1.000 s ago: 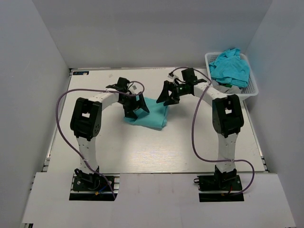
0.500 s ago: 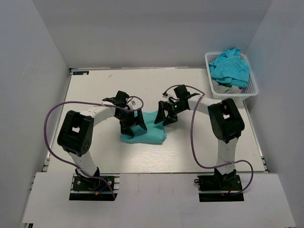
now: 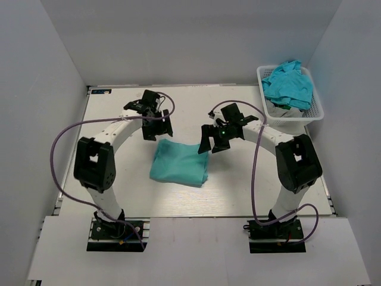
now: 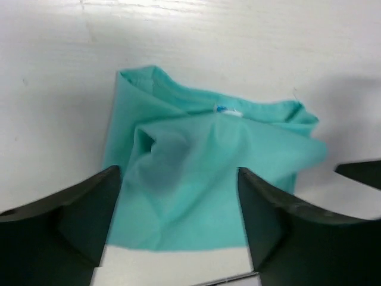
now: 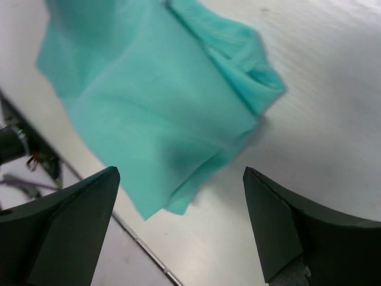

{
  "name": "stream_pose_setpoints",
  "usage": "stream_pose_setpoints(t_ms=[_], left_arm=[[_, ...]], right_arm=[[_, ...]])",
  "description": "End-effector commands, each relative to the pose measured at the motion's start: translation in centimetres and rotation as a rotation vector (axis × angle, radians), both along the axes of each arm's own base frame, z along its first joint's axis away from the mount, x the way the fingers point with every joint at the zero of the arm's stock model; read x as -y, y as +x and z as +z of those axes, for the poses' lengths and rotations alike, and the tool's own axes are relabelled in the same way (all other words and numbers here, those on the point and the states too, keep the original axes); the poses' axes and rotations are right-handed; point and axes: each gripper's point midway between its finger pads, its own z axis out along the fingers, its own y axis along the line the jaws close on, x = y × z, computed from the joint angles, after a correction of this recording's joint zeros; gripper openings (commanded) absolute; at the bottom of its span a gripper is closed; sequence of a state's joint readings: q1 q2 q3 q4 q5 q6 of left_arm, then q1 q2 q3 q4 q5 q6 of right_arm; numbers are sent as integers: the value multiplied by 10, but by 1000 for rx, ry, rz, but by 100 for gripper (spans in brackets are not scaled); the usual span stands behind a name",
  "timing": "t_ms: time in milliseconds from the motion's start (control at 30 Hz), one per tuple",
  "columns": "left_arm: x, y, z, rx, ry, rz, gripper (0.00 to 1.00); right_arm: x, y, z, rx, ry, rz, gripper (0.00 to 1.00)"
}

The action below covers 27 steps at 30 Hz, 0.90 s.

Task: Fold and stack the t-shirts
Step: Smooth out wrinkles on the folded tshirt

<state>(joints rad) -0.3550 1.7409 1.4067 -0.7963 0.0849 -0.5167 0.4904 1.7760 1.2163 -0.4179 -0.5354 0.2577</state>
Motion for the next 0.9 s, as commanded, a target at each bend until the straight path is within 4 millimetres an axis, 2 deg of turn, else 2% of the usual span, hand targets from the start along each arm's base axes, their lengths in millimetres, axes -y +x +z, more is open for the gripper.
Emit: stream_pose_setpoints(t_ms=[0,33,133,200,233,267,300,367,400,467,600,700,767,833,867], left_arm=[[-5,10,-27,-45,86,-27,83],[-7,11,-32,-59,102,-23,78],[-3,16,-42,-81,100,-28,63],[-2,21,-43,-69,100,-36,54],[-2,21,-43,-69,100,-36,40],[-3,22,-43,-66,108,-32,33],[-4,21,-46,-75,111,-32,26],[-7,28,-39,-56,114,-18,12],[-8,26,-44,-76,121,-19,9],[-7,28,-41,-68,118,-18,3],[-7,28,-41,-68,118,-18,0],[-8,26,-40,-68,118,-18,0],[-8,26,-36,-59,115,-18,0],[-7,26,-36,-61,112,-10,0],[-7,27,-33,-52,108,-9,0]], right_arm=[[17,23,-12,36,-129,-116,90],[18,28,-17,37,-149,-140,90],[16,44,-18,54,-167,-173,90],[13,52,-21,61,-178,-178,90],[9,57,-21,65,-176,-174,90],[8,58,-27,55,-185,-168,90],[1,59,-25,44,-171,-162,90],[-4,62,-23,46,-151,-151,90],[-6,60,-27,29,-153,-150,90],[-9,55,-29,12,-147,-139,90],[-20,50,-31,-9,-73,-124,90],[-28,54,-30,-3,-46,-128,63],[-33,55,-26,3,-23,-115,39],[-33,54,-23,3,-20,-116,26],[-30,54,-24,0,-29,-119,10]])
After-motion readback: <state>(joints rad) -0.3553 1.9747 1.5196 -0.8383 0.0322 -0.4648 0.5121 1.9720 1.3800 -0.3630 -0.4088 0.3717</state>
